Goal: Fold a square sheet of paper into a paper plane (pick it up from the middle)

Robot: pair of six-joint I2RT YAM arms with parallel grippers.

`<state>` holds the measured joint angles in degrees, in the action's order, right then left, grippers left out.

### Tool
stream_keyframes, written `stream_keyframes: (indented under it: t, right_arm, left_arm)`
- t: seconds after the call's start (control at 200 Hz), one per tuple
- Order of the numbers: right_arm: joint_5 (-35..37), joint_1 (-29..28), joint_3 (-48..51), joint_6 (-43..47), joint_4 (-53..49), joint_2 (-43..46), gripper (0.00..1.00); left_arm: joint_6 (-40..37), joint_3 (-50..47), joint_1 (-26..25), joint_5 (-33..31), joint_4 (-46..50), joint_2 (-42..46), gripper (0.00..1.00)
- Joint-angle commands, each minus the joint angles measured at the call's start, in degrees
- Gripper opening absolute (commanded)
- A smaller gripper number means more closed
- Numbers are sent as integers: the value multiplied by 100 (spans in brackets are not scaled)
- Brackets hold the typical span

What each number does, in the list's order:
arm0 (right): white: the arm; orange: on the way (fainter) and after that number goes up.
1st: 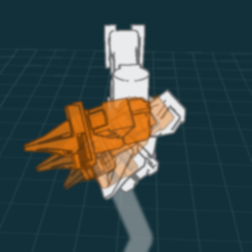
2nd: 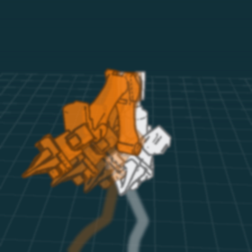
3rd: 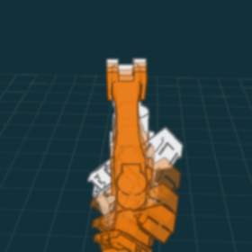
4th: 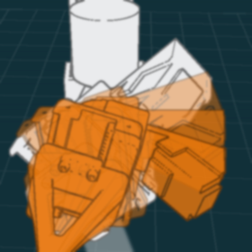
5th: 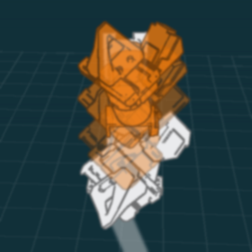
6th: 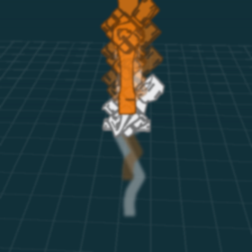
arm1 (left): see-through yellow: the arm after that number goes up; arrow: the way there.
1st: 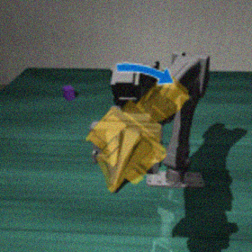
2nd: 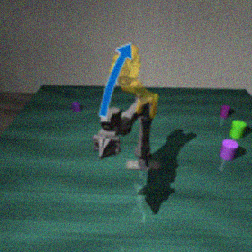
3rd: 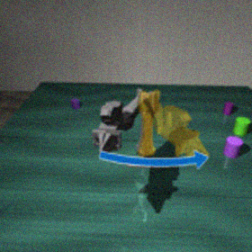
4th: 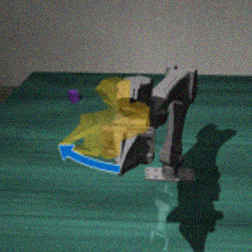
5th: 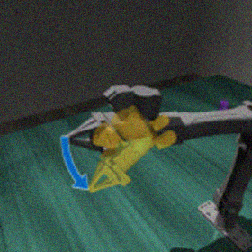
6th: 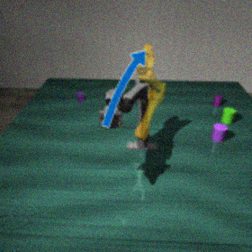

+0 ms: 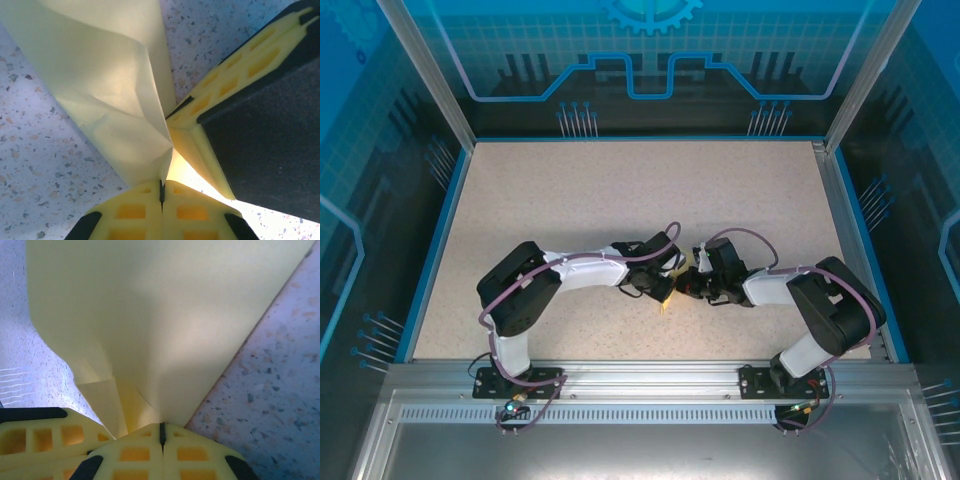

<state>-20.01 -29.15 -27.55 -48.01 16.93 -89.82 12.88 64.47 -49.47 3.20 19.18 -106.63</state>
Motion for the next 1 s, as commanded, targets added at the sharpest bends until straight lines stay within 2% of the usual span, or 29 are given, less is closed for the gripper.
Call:
stream_keyframes:
  t: [0.0, 0.32, 0.735, 0.995]
  right_arm:
    - [-29, 93, 116, -36, 182, -154, 2]
    - [-104, 102, 168, -103, 364, -229, 2]
    - [-176, 155, 219, -108, 388, -138, 2]
    - [-170, 258, 225, -73, 192, 193, 3]
  left_arm:
    - [-147, 83, -78, 39, 25, 6, 5]
    - [-151, 84, -80, 207, -82, -29, 5]
    - [-259, -204, -71, 494, -336, -140, 15]
    - [-376, -354, -71, 530, -397, -112, 16]
